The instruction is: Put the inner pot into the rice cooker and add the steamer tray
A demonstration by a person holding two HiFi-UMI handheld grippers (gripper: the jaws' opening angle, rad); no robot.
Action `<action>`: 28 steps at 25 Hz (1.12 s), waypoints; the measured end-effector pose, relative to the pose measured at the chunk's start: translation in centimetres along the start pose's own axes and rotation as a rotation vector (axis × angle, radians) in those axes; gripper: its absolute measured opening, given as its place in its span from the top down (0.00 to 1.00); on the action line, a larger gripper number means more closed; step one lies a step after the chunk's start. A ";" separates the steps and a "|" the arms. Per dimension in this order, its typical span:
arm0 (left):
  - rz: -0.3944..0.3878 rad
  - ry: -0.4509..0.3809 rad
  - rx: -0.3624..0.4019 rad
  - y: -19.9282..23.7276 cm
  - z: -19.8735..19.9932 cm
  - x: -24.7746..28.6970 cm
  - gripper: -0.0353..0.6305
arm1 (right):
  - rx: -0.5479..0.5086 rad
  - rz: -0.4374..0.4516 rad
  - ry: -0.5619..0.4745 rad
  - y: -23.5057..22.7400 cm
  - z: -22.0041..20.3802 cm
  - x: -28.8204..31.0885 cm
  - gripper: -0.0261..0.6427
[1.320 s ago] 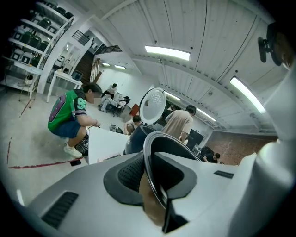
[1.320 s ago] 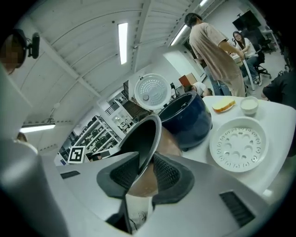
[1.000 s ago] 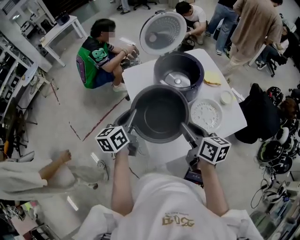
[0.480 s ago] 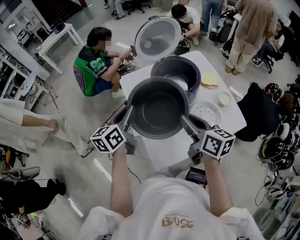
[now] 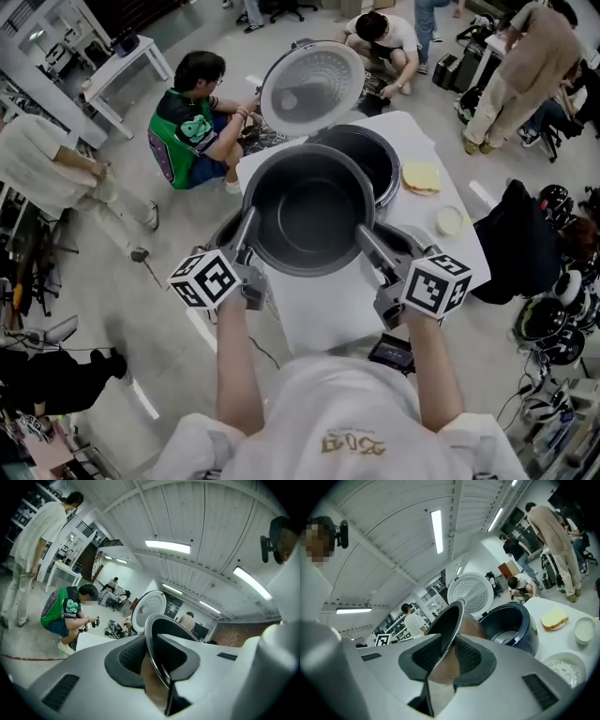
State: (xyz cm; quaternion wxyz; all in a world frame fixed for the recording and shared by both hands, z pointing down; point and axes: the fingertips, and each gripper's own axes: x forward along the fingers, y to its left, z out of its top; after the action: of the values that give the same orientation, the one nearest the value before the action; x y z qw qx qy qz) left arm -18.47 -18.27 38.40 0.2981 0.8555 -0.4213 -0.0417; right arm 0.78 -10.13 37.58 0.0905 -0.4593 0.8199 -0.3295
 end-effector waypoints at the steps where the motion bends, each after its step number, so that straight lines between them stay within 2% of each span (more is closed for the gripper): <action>1: 0.009 -0.008 -0.004 0.0 0.3 0.5 0.81 | -0.001 0.011 0.004 -0.4 0.7 0.3 0.81; 8: 0.052 -0.029 -0.018 -1.4 1.7 5.8 0.80 | 0.026 0.075 0.014 -4.6 5.9 1.9 0.81; 18: 0.085 -0.065 -0.034 -1.9 2.3 8.1 0.80 | 0.053 0.147 0.011 -6.9 8.4 3.0 0.81; 28: 0.098 -0.065 -0.053 -2.5 2.4 10.5 0.80 | 0.075 0.161 0.013 -8.8 10.5 3.4 0.81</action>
State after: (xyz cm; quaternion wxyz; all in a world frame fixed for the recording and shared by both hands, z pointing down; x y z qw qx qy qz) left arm -10.80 -26.05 36.97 0.3086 0.8239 -0.4707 -0.0662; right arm 9.71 -20.92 35.58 0.1287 -0.3863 0.8417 -0.3547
